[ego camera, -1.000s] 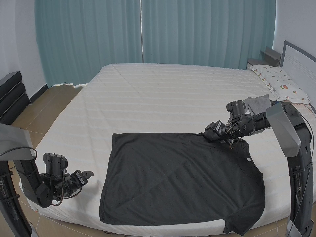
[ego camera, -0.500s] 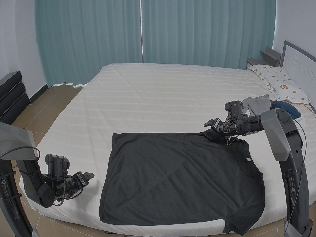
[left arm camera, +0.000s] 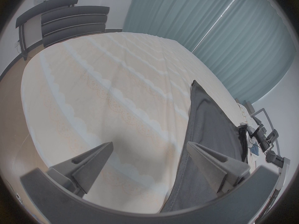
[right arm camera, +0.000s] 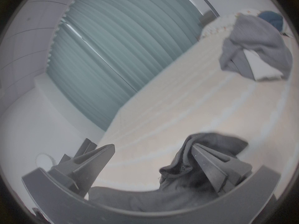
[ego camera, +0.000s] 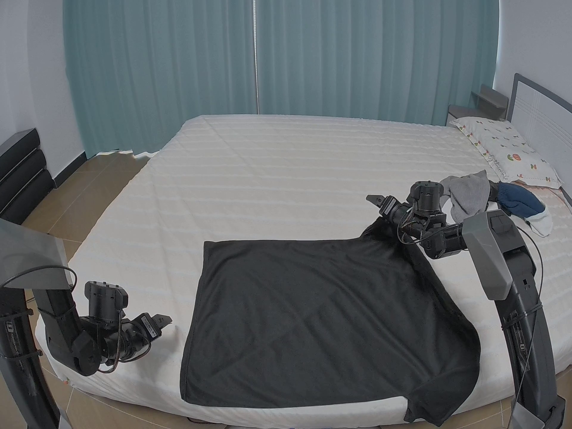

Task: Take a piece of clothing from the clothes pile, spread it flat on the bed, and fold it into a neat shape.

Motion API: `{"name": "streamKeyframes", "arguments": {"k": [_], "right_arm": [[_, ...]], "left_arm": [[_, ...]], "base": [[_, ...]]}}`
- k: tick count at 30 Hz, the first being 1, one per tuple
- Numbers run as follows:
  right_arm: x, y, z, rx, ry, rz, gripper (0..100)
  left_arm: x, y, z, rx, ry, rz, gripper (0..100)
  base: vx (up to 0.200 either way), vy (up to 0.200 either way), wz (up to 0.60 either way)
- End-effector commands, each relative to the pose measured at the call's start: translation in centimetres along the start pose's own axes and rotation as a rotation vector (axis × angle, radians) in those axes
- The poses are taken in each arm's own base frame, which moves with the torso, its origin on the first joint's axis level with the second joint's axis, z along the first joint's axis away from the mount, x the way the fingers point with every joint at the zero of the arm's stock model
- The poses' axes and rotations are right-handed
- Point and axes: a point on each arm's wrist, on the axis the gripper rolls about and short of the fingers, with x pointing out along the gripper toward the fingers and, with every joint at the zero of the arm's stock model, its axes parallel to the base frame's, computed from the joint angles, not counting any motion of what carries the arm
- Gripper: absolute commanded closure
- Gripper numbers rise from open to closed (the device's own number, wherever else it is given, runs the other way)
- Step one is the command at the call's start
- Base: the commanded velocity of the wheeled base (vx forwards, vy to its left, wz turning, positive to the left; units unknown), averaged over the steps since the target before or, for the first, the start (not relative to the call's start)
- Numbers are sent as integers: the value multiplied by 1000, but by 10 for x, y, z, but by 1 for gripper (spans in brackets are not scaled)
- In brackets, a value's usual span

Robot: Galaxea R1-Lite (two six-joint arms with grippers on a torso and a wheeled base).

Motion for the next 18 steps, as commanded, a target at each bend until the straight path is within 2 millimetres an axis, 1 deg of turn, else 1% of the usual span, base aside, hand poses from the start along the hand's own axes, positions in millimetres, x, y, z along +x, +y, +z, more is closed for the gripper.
{"name": "streamKeyframes", "arguments": {"k": [1,4,5,6,9,11,14,17,18], "right_arm": [[-2,-11,10,-48,-49,42,0],[0,-16,5,-52,-41,38,0],[2,-25,-5,-49,-24,23,0],[3,-29,-9,-47,-19,15,0],[3,-39,-12,-43,-11,-6,0],[2,-42,-11,-46,-10,-14,0],[2,-42,-10,-49,-21,-12,0],[2,-33,-6,-57,-54,15,0],[2,-27,-1,-65,-86,35,0]], "left_arm": [[1,1,-1,-1,2,4,0],[1,0,0,-1,1,3,0],[1,1,-1,-2,2,4,0],[1,0,0,-5,1,3,0],[1,0,0,-10,-2,1,0],[1,0,0,-11,-2,1,0],[1,0,0,-11,0,2,0],[1,0,0,-11,-2,1,0],[1,0,0,-11,-3,0,0]], "base": [[0,0,0],[0,0,0],[0,0,0],[0,0,0],[0,0,0],[0,0,0],[0,0,0],[0,0,0],[0,0,0]]}}
